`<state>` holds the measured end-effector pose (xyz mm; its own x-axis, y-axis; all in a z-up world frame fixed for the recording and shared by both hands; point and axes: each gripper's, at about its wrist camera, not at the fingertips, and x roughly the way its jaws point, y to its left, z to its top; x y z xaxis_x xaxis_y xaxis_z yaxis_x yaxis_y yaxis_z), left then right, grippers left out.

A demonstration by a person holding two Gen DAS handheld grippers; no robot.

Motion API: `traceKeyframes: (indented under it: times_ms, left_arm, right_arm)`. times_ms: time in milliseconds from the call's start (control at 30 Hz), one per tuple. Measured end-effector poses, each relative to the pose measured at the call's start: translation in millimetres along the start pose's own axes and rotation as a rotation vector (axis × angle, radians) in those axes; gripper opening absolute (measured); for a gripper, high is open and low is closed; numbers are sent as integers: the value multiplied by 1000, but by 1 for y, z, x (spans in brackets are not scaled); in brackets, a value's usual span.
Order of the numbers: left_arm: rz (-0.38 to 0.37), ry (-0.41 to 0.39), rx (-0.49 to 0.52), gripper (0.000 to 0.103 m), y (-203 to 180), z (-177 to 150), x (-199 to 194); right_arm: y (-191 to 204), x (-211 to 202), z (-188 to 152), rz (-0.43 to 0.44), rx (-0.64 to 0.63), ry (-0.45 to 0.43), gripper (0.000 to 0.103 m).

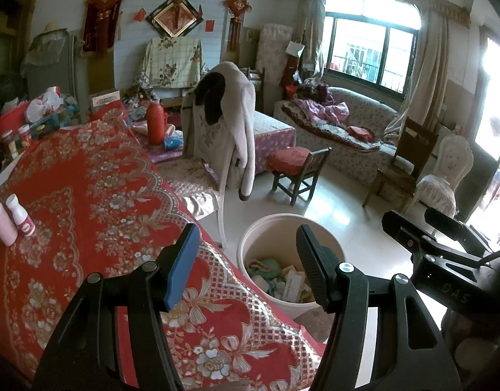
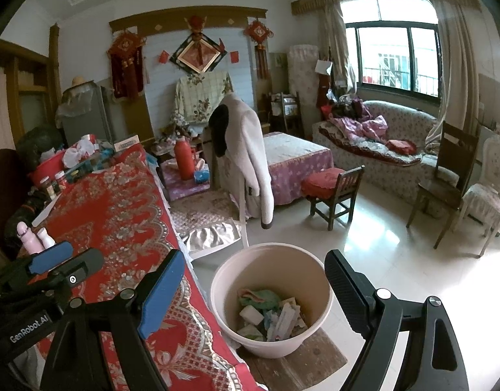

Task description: Collect trash

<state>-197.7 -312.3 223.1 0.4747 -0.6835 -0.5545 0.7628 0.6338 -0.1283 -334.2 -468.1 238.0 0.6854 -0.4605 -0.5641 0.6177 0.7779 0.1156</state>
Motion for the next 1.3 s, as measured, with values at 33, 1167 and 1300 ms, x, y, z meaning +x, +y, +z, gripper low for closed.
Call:
traceKeyframes:
  times_ms: [33,1167,1300]
  left_arm:
    - [0,1,1,60,0,0,0]
    - [3,10,-3,61,4,-1,0]
    - [3,12,-2,61,4,-1,0]
  right_arm:
    - [-1,0,0,0,1,1,86]
    - [-13,7,-9,-14,8,38,86]
    - [-13,7,-9,-16,8,41,86]
